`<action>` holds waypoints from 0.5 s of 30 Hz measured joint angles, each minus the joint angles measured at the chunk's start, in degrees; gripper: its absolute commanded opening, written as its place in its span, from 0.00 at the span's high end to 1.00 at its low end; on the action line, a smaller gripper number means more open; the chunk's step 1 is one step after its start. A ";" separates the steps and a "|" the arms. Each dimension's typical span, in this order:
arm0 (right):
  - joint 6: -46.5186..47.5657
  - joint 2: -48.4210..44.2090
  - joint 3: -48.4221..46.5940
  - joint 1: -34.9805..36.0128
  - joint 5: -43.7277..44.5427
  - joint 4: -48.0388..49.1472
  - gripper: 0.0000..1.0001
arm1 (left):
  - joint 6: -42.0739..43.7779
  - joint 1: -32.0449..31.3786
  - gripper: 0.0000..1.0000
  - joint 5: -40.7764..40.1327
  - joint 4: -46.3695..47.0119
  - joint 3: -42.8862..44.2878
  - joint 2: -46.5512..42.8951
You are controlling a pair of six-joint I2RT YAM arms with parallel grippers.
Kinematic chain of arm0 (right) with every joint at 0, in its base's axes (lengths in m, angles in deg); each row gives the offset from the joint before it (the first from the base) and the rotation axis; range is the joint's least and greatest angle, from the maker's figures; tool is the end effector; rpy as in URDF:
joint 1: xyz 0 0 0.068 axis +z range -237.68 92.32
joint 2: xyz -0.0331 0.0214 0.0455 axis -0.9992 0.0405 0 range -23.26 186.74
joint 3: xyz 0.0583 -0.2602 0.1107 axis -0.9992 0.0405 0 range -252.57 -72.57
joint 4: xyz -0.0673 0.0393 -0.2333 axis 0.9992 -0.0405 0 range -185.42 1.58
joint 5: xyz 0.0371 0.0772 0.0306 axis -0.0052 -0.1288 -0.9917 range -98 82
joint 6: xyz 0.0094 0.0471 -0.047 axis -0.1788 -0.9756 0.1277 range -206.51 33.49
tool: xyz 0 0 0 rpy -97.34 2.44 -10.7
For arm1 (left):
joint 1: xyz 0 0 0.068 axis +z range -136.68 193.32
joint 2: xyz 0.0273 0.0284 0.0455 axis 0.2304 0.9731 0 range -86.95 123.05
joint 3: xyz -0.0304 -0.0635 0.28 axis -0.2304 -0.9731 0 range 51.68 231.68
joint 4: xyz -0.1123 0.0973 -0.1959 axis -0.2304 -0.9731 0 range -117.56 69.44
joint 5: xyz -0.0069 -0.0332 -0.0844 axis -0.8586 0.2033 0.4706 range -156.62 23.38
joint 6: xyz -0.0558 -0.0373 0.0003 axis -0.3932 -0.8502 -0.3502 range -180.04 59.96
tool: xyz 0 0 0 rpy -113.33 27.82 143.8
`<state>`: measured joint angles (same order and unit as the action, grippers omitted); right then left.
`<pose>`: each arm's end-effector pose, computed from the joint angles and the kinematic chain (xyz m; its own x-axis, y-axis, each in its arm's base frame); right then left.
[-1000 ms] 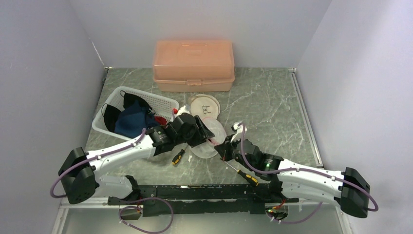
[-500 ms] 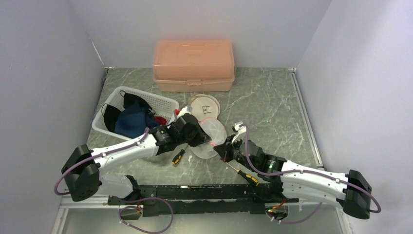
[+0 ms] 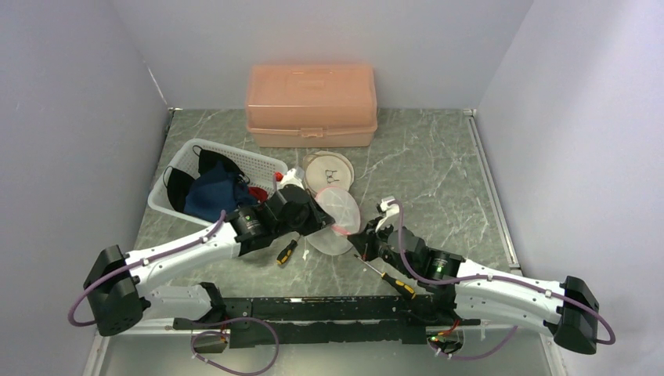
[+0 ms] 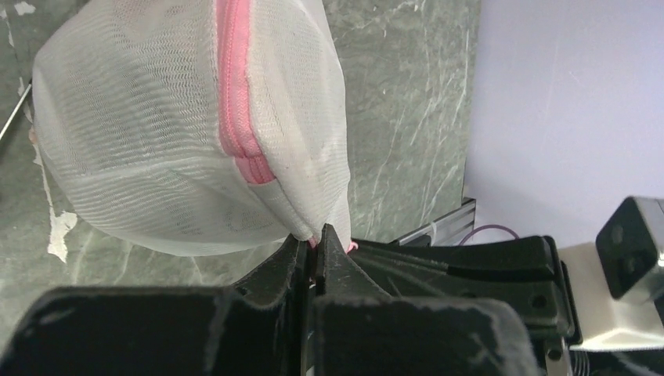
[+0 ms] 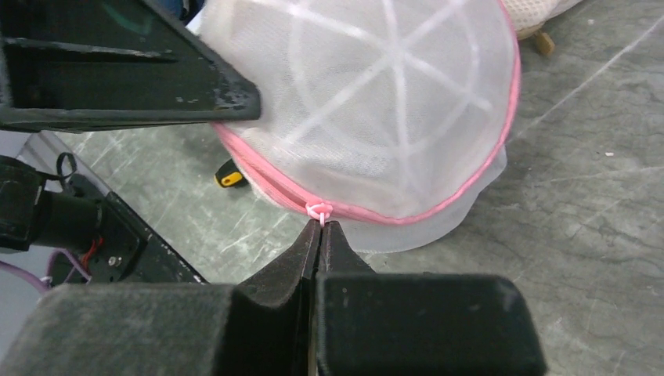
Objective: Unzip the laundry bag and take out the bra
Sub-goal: Unzip the laundry bag at the center of the board.
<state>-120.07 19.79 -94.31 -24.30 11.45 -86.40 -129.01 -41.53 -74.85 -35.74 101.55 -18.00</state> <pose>0.0909 0.1416 0.2367 -0.5116 0.1429 -0.8473 -0.5032 0.7495 0.4302 0.1558 -0.2079 0.2858 -0.8081 -0.4569 -0.3719 -0.0365 0.6689 -0.7424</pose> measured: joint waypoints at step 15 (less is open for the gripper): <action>-1.49 2.91 0.00 -1.97 6.14 -3.23 1.00 | 16.13 0.33 0.97 6.58 0.00 -0.96 -5.99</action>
<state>-121.55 22.70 -94.31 -26.27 17.59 -89.64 -112.88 -41.20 -68.27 -35.74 100.58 -23.99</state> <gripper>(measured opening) 0.013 0.052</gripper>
